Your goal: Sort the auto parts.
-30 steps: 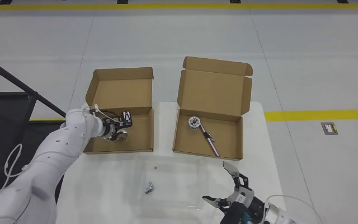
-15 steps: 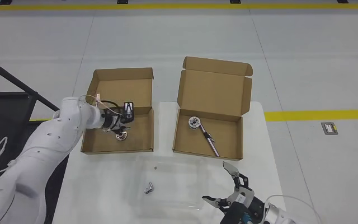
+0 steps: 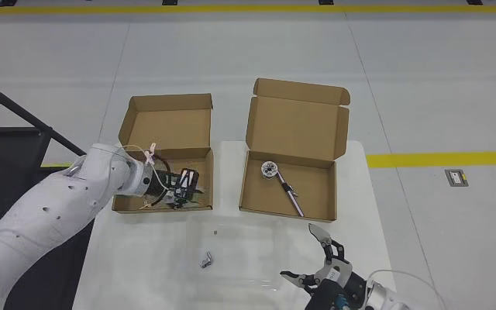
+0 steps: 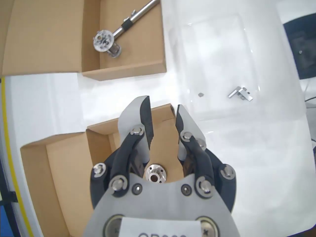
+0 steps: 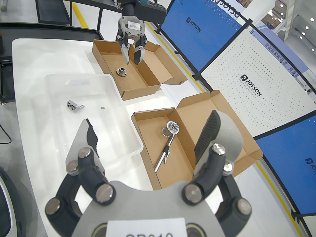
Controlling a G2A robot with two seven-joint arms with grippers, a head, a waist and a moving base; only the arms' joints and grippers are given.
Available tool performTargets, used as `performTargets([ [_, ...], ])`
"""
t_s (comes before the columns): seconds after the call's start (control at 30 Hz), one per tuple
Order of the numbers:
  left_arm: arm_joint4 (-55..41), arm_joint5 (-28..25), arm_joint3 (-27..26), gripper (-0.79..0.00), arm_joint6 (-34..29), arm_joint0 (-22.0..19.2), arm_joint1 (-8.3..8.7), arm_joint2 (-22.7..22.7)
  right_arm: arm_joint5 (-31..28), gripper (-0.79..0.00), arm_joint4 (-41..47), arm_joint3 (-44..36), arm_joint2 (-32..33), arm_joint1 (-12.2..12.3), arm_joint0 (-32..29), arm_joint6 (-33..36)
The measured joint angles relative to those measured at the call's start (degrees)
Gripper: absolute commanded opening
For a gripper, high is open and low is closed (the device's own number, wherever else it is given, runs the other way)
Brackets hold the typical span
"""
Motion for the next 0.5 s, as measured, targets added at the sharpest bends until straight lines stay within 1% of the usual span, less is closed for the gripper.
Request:
performTargets([
  [0.1,0.6,0.0,-7.6,-0.505,-3.0,0.8,2.69,0.0,0.0,0.0,0.0,0.0,0.0,0.0,0.0,0.0],
  [0.17,0.8,0.0,-11.5,-0.496,-5.6,1.0,3.96,0.0,0.0,0.0,0.0,0.0,0.0,0.0,0.0,0.0],
  [0.2,1.0,0.0,-13.7,-0.477,-8.0,1.1,4.61,0.0,0.0,0.0,0.0,0.0,0.0,0.0,0.0,0.0],
  [0.27,1.4,0.0,-17.2,-0.453,-12.1,1.7,5.23,0.0,0.0,0.0,0.0,0.0,0.0,0.0,0.0,0.0],
  [0.3,1.8,0.0,-19.3,-0.453,-14.9,2.3,5.46,0.0,0.0,0.0,0.0,0.0,0.0,0.0,0.0,0.0],
  [0.4,1.8,0.0,-23.9,-0.459,-20.6,3.9,5.59,0.0,0.0,0.0,0.0,0.0,0.0,0.0,0.0,0.0],
  [0.5,0.9,0.0,-26.6,-0.462,-22.6,4.9,5.49,0.0,0.0,0.0,0.0,0.0,0.0,0.0,0.0,0.0],
])
